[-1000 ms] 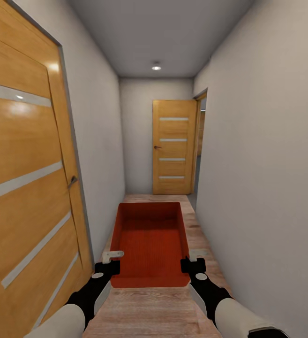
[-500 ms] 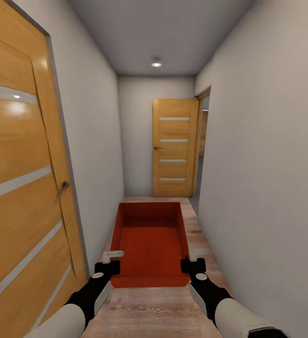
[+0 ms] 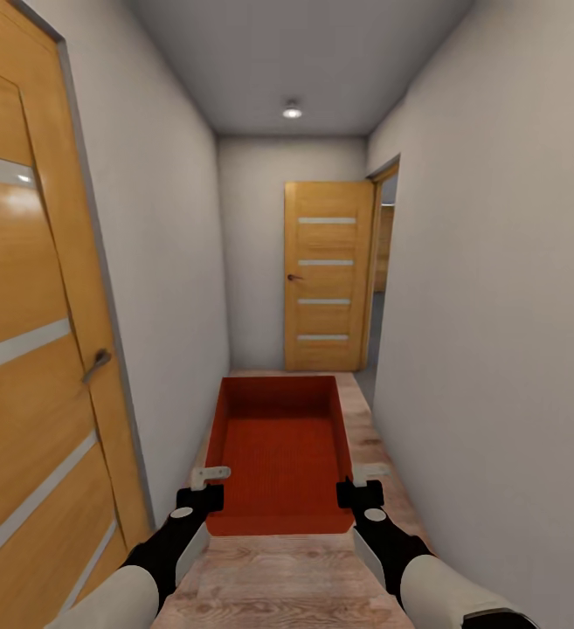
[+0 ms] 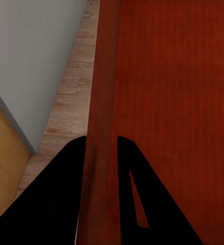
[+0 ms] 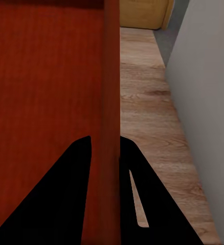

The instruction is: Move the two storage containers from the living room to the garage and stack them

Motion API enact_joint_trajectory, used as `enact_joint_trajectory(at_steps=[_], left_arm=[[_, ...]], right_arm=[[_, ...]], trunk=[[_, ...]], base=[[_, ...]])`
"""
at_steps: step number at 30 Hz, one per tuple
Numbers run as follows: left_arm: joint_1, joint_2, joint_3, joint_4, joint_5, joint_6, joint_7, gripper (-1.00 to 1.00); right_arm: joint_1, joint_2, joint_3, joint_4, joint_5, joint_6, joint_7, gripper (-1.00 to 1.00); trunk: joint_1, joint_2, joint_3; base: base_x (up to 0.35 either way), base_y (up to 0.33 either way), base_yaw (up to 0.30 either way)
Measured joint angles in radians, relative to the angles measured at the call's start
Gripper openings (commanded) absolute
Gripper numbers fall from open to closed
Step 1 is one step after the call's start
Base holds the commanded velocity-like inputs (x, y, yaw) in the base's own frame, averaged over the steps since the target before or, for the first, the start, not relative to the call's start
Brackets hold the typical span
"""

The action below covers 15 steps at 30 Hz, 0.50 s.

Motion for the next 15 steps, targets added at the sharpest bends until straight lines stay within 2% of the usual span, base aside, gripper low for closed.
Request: enact_joint_trajectory(at_steps=[15], left_arm=[[0.0, 0.0, 0.0, 0.001, 0.0, 0.0, 0.0, -1.0]], right_arm=[[0.0, 0.0, 0.0, 0.0, 0.0, 0.001, 0.0, -1.0]], trunk=[[0.0, 0.0, 0.0]], base=[[0.324, 0.0, 0.0]])
